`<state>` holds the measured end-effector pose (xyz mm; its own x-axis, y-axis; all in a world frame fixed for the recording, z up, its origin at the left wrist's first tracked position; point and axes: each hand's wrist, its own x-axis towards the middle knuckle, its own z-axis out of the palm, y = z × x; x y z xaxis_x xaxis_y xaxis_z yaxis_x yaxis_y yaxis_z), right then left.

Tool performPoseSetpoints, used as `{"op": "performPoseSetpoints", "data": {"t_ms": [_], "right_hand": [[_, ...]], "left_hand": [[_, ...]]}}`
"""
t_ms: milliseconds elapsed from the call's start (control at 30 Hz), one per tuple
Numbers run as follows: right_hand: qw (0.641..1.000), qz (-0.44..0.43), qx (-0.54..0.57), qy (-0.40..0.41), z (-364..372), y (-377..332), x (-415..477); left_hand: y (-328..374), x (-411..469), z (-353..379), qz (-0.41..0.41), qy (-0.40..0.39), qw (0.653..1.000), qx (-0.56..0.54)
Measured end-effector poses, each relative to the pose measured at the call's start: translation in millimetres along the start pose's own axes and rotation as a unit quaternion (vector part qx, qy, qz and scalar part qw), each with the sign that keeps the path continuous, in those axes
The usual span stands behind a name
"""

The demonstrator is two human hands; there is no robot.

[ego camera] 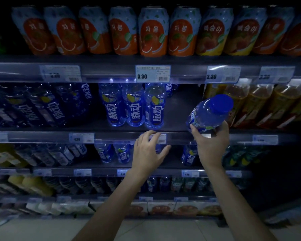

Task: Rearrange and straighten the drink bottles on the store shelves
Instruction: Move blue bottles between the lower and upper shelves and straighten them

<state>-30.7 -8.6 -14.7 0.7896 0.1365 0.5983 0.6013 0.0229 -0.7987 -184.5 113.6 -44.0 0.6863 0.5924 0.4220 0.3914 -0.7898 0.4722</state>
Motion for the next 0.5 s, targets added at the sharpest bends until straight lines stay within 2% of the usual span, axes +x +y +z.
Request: {"op": "performPoseSetpoints", "data": {"t_ms": [300,500], "right_hand": [[0.991,0.07,0.03,-0.112,15.0,-3.0,-104.4],[0.982,0.108,0.013,-0.155,45.8,20.6,-174.5]], "left_hand": [[-61.9,-51.7,-15.8,-0.072,-0.007,0.997,-0.03],[-111.3,-81.5,-11.3,-0.095,-0.016,0.994,-0.041]]}}
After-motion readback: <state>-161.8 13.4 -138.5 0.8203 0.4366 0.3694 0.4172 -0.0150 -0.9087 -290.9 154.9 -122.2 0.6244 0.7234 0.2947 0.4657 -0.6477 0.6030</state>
